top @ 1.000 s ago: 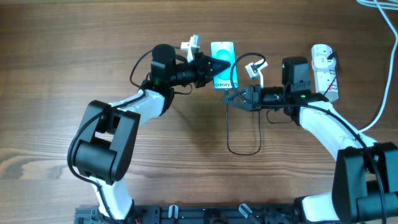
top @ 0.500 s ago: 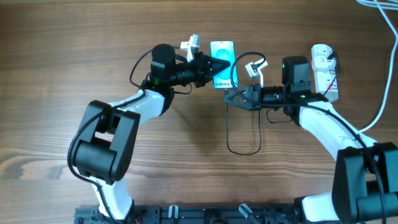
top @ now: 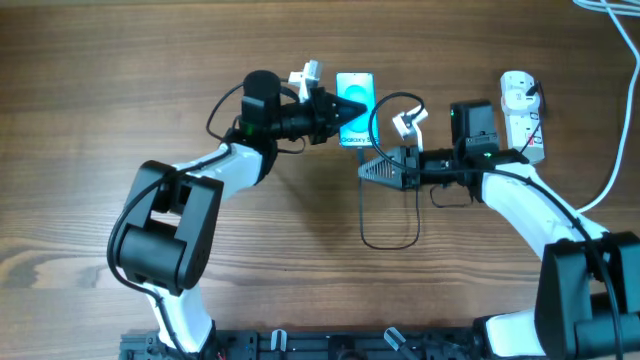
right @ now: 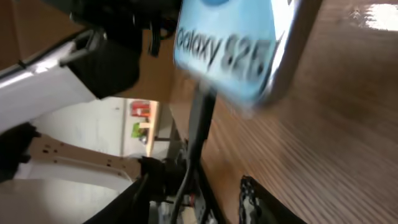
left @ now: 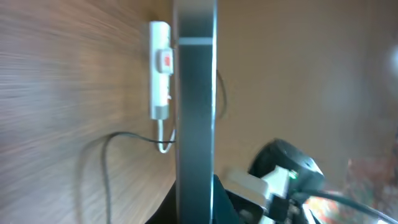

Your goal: Plug charger to phone and switch on socket

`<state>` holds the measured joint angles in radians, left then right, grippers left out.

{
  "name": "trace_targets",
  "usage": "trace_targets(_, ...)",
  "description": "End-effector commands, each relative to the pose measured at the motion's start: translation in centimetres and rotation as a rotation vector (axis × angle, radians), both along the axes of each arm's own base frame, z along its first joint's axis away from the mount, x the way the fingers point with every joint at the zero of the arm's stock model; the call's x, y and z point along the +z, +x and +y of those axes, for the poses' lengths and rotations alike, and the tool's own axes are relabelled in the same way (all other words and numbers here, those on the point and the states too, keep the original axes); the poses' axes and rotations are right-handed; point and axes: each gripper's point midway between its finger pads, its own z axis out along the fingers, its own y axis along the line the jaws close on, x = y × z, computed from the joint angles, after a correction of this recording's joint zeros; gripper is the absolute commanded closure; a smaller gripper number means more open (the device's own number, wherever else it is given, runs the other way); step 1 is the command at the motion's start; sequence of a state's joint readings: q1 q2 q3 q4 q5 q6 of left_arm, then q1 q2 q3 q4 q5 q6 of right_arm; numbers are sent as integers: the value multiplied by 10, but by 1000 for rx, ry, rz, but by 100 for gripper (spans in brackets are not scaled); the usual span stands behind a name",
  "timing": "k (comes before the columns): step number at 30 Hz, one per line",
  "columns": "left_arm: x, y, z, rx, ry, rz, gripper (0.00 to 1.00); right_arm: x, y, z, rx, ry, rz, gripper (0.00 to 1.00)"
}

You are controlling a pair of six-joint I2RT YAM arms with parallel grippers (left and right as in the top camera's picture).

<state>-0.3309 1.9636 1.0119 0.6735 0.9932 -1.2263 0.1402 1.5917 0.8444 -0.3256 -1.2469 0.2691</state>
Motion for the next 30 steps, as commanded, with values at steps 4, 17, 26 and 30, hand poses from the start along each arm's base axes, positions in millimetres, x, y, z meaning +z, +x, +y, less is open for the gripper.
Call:
trace_targets(4, -24, -2, 14, -29, 106, -98, 96, 26, 7, -14, -65, -147, -258, 41)
trace_targets(17, -52, 1, 22, -21, 243, -211, 96, 54, 4, -19, -106, -172, -371, 0)
trace_targets(26, -95, -1, 24, -26, 276, -117, 96, 53, 5, -19, -110, -178, -372, 0)
trace_targets(30, -106, 3, 27, 5, 302, -87, 96, 51, 6, -20, -119, -190, -368, 0)
